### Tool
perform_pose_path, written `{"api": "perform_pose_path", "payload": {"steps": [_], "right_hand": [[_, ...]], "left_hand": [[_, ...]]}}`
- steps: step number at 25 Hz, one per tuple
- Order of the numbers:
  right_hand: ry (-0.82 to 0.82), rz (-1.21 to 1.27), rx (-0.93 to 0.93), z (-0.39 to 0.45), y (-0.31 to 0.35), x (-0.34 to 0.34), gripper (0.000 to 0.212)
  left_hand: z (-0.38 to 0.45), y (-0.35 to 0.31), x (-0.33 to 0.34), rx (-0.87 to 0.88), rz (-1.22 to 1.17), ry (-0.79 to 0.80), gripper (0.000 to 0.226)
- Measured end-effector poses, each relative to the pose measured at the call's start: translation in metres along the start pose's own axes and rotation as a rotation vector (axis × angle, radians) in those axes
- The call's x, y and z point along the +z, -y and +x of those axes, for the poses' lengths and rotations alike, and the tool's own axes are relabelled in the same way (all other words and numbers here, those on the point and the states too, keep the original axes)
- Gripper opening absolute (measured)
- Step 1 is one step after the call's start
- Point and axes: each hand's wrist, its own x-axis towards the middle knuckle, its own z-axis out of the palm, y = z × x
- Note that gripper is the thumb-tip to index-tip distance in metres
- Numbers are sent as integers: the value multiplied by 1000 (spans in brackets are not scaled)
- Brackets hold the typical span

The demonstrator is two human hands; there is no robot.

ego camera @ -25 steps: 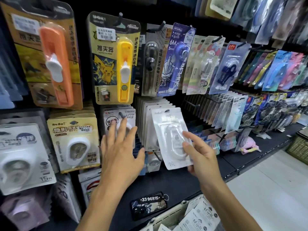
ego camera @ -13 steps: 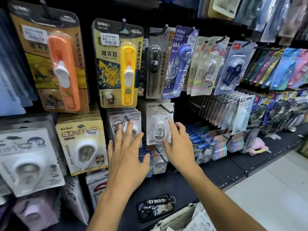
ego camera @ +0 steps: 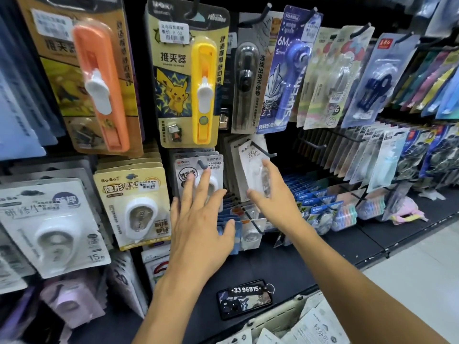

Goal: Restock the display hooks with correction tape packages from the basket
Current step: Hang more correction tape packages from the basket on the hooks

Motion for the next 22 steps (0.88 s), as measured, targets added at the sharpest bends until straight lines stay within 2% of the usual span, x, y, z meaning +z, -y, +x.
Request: {"api": "perform_pose_path", "payload": {"steps": [2,4,6,7,8,9,11,12,14,15,17,19,20,22], "right_hand": [[70,-33,-1,0,2,-2,82],[86,-3,-7,-16,-4,-2,80],[77,63,95,-59,-28,-2,71],[77,92,206,-90,-50,0,64],[82,91,346,-126,-75,4,55],[95,58,491,-165,-100,8,45],[213,-27,745,-242,-142,18,34],[337,-76,823,-272,-154,23,32],[603,-201,817,-313,-167,35,27],[689,-236,773,-323,-169,42,25],[789,-270,684,-329,-167,52,28],[797,-402,564,-328,-162,61,35],[753,-456,518,-328,-163,63,41],[720,-303,515,-327,-163,64,71]], "left_hand": [[-1,0,2,8,19,-7,63],[-5,-4,2,6,13,-95,62],[-15,-12,10,0,-9,-245,56],[-23,-17,22,17,-16,-272,51],[-35,-22,40,36,-47,-216,46],[-49,-28,60,41,-101,-62,41],[-83,-33,106,-46,-123,386,33],[-100,-29,127,-72,-13,585,34],[-132,-10,161,-57,265,874,48],[-141,-1,170,-68,334,939,53],[-150,11,180,-83,393,959,62],[-153,16,188,-80,405,947,67],[-154,16,190,-103,389,947,67],[-152,12,194,-208,270,967,57]]}}
